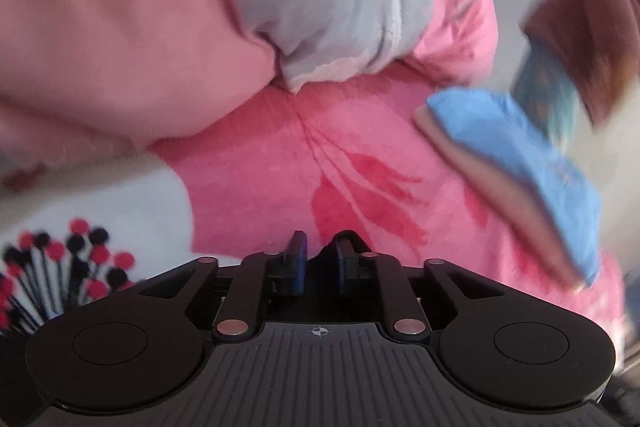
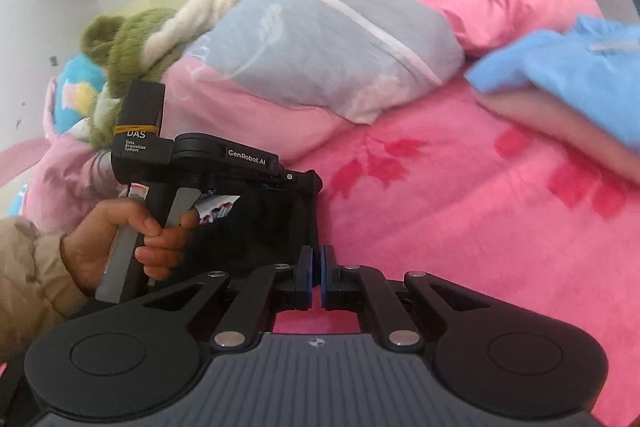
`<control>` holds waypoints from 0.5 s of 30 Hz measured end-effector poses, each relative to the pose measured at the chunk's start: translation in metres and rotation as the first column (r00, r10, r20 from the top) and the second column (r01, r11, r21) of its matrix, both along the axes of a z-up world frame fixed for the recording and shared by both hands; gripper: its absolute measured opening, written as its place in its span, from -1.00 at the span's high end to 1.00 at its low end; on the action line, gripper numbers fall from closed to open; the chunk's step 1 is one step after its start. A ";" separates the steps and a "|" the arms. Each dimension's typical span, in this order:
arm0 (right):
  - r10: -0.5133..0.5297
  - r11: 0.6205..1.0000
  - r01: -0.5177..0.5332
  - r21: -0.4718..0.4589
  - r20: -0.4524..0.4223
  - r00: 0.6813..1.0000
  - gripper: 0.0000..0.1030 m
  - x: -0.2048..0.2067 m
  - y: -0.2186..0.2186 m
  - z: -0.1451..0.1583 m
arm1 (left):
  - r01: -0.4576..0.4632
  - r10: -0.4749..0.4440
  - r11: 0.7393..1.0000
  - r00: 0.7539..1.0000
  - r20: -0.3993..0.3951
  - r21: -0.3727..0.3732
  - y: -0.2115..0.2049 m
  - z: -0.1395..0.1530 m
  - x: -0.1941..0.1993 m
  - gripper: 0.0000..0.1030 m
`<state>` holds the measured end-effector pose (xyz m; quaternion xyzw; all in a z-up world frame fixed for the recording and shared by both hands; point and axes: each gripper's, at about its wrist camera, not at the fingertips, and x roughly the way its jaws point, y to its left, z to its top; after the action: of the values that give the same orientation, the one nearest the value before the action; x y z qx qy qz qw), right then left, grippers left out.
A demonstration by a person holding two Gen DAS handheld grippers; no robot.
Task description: Fold clothes
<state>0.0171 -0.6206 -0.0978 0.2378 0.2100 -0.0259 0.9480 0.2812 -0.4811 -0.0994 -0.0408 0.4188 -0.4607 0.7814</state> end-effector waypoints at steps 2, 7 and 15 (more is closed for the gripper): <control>-0.047 0.999 0.047 0.014 -0.014 0.999 1.00 -0.002 -0.003 -0.002 | -0.036 0.030 0.996 0.996 -0.084 -0.076 0.010 -0.005 0.007 0.29; -0.099 0.991 0.100 0.089 -0.018 0.995 1.00 -0.012 -0.013 -0.009 | -0.088 0.063 0.988 0.980 -0.186 -0.130 0.017 -0.010 0.016 0.17; -0.079 0.995 0.082 0.060 -0.057 0.995 0.96 -0.001 -0.008 -0.013 | -0.048 0.026 0.984 0.992 0.124 0.171 -0.036 0.013 -0.019 0.10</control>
<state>0.0159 -0.6284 -0.1105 0.2748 0.2265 -0.0640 0.9322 0.2619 -0.5167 -0.0867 0.0478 0.4083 -0.4095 0.8144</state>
